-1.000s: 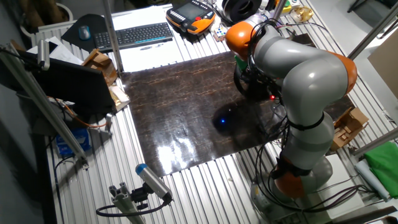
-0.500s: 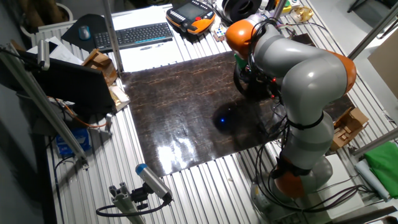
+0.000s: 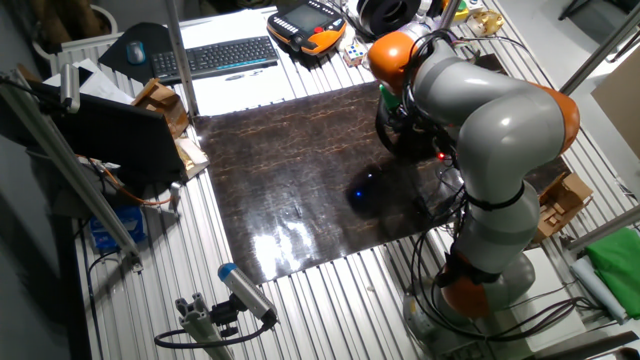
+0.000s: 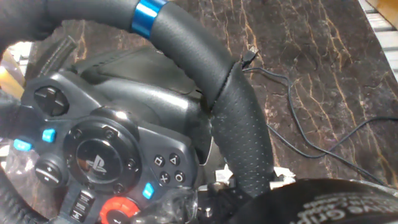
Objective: Rotate the steering wheel 90 degrees clockwise
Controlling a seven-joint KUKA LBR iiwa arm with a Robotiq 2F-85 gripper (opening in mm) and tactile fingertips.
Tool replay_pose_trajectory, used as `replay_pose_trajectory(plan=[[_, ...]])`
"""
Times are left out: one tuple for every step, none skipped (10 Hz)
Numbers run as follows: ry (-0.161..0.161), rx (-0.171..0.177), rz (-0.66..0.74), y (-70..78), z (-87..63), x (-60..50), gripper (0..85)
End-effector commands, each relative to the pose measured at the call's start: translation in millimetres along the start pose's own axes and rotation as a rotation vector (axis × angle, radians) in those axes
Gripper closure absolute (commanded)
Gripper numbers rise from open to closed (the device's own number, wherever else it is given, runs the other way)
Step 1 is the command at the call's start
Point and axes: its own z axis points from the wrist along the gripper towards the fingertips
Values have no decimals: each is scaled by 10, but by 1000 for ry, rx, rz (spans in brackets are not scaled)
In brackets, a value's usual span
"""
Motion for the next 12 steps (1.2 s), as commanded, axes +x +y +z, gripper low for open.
replay_pose_trajectory(plan=[[3,1,7,-5,18,7,840],[8,-5,27,11,40,21,840],[12,-15,41,24,61,34,840],[16,-22,55,33,74,39,840],[21,-34,73,39,81,43,840],[24,-43,93,49,83,47,840],[27,-48,110,63,79,52,840],[27,-50,121,76,81,61,840],[25,-53,127,83,89,68,840],[26,-58,138,90,89,73,840],[26,-59,144,91,90,77,840],[25,-62,149,94,101,87,840]])
